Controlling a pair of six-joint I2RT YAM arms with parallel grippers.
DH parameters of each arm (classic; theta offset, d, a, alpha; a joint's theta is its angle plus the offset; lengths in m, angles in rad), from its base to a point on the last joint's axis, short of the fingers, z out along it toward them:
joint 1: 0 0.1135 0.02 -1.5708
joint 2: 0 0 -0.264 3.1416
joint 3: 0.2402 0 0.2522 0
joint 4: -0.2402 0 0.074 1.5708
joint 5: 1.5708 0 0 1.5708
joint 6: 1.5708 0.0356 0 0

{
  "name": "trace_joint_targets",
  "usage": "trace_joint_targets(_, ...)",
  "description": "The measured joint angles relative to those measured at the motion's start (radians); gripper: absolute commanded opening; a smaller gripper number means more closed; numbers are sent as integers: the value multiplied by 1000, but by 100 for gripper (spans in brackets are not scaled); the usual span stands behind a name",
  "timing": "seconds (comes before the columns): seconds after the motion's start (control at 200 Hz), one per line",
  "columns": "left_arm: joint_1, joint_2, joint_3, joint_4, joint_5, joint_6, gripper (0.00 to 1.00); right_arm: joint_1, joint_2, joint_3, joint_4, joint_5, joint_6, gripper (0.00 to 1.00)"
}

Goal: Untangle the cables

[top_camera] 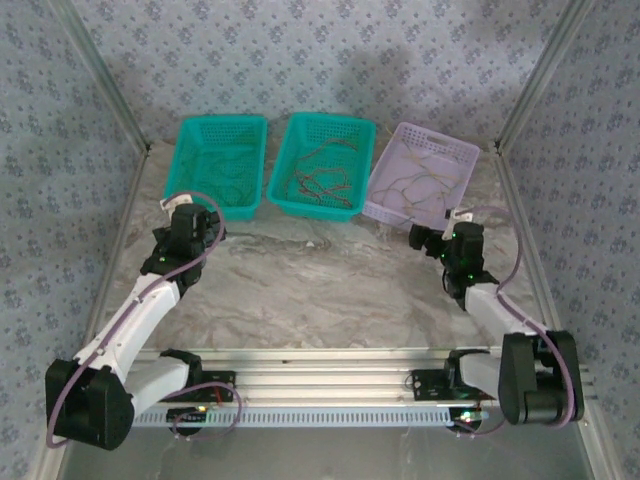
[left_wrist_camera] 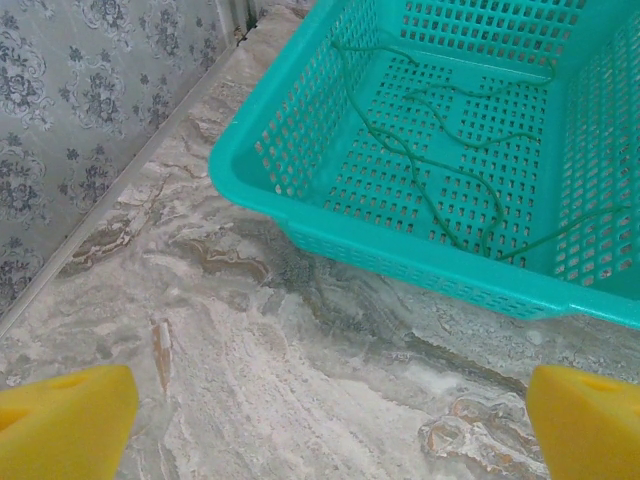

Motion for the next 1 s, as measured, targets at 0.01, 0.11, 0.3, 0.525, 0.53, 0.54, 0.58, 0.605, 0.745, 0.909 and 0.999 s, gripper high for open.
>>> trace_joint_targets(0.01, 0, 0, 0, 0, 0, 0, 100, -1, 8, 2, -3, -6, 6, 100)
trace_joint_targets(0.11, 0, 0, 0, 0, 0, -1, 100, -8, 89, 44, -13, -53, 67, 100)
trace_joint_targets(0.3, 0, 0, 0, 1, 0, 0, 100, -12, 195, 84, 19, -82, 154, 100)
trace_joint_targets(0.525, 0, 0, -2, 3, 0, 0, 100, -13, 207, 127, -10, -31, 171, 100)
trace_joint_targets(0.53, 0, 0, -2, 4, 0, 0, 100, -13, 206, 128, -10, -28, 171, 100)
trace_joint_targets(0.54, 0, 0, -3, 4, 0, 0, 100, -13, 206, 129, -11, -24, 171, 100)
trace_joint_targets(0.58, 0, 0, -3, 5, 0, 0, 100, -15, 205, 133, -14, -8, 171, 100)
trace_joint_targets(0.605, 0, 0, -4, 5, 0, 0, 100, -16, 204, 134, -15, 1, 171, 100)
trace_joint_targets(0.745, 0, 1, -5, 6, 0, 0, 100, -40, 206, 148, -27, 20, 172, 100)
trace_joint_targets(0.909, 0, 1, -5, 7, 0, 0, 100, -77, 243, 204, -39, 18, 180, 100)
trace_joint_targets(0.999, 0, 1, -5, 7, 0, 0, 100, -98, 259, 224, -44, 15, 187, 100)
